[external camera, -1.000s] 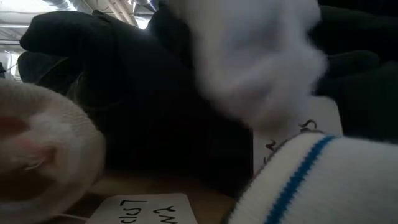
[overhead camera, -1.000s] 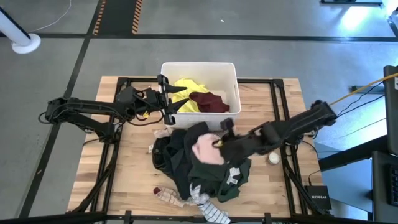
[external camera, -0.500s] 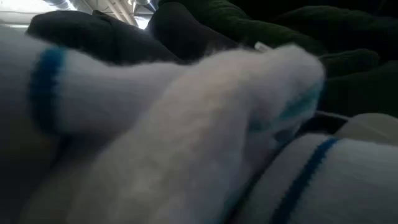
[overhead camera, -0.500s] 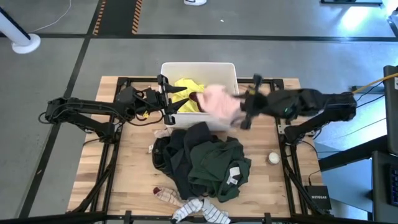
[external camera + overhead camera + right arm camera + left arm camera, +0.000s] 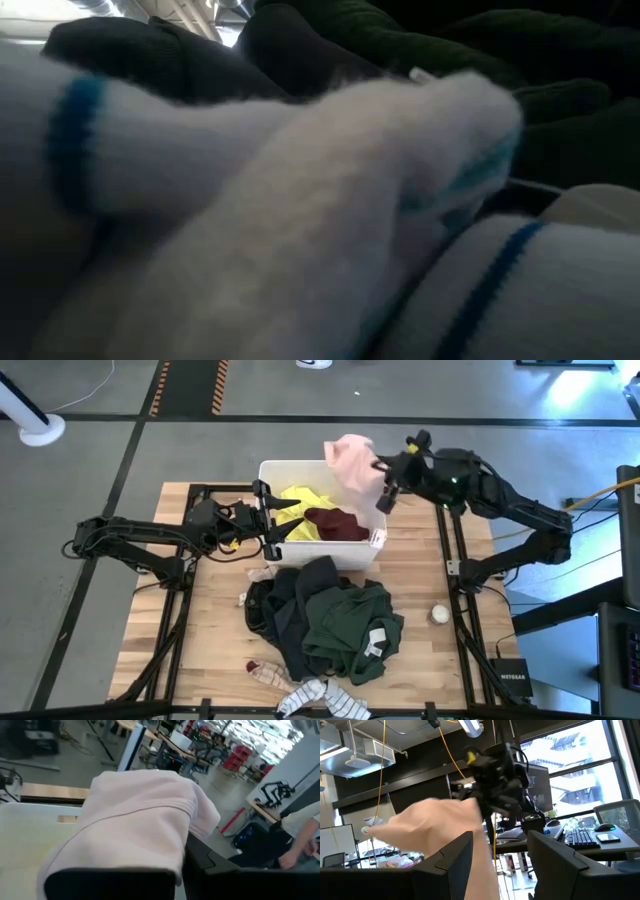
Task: Sort clothes
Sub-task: Put the pink underwear into the white bin
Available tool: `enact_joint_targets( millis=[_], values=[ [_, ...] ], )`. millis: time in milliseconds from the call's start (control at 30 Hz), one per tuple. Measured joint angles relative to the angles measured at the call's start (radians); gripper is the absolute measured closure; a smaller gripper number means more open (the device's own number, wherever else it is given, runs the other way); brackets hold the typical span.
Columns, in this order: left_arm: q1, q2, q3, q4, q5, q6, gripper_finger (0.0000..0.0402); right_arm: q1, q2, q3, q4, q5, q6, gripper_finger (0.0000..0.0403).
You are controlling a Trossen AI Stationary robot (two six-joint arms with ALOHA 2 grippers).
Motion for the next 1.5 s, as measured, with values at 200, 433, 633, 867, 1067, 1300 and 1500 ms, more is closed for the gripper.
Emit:
enact_joint_targets(
  millis=[200,433,633,867,1067,1300,1500],
  values=[
    [0.000,0.000,0.000,-0.001,0.000,0.003,0.0219,-0.088,0.055,0.000,-0.007,-0.095,0.045,0.0387],
    [0.000,0.000,0.000,-0.001,0.000,0.000,0.0219,-0.135,0.142,0.000,-0.051,-0.118,0.094,0.0386],
    [0.000,0.000,0.000,-0.004,0.000,0.001,0.0219,-0.135,0.202,0.000,-0.111,-0.128,0.107,0.0386],
    [0.000,0.000,0.000,-0.008,0.000,0.000,0.0219,-0.133,0.253,0.000,-0.155,-0.134,0.124,0.0386],
    [0.000,0.000,0.000,-0.006,0.000,0.000,0.0219,-0.133,0.289,0.000,-0.168,-0.134,0.144,0.0386],
    [0.000,0.000,0.000,-0.005,0.000,0.002,0.0219,-0.133,0.337,0.000,-0.229,-0.134,0.170,0.0386],
    [0.000,0.000,0.000,-0.005,0.000,0.000,0.0219,-0.133,0.380,0.000,-0.287,-0.135,0.202,0.0377]
  ],
)
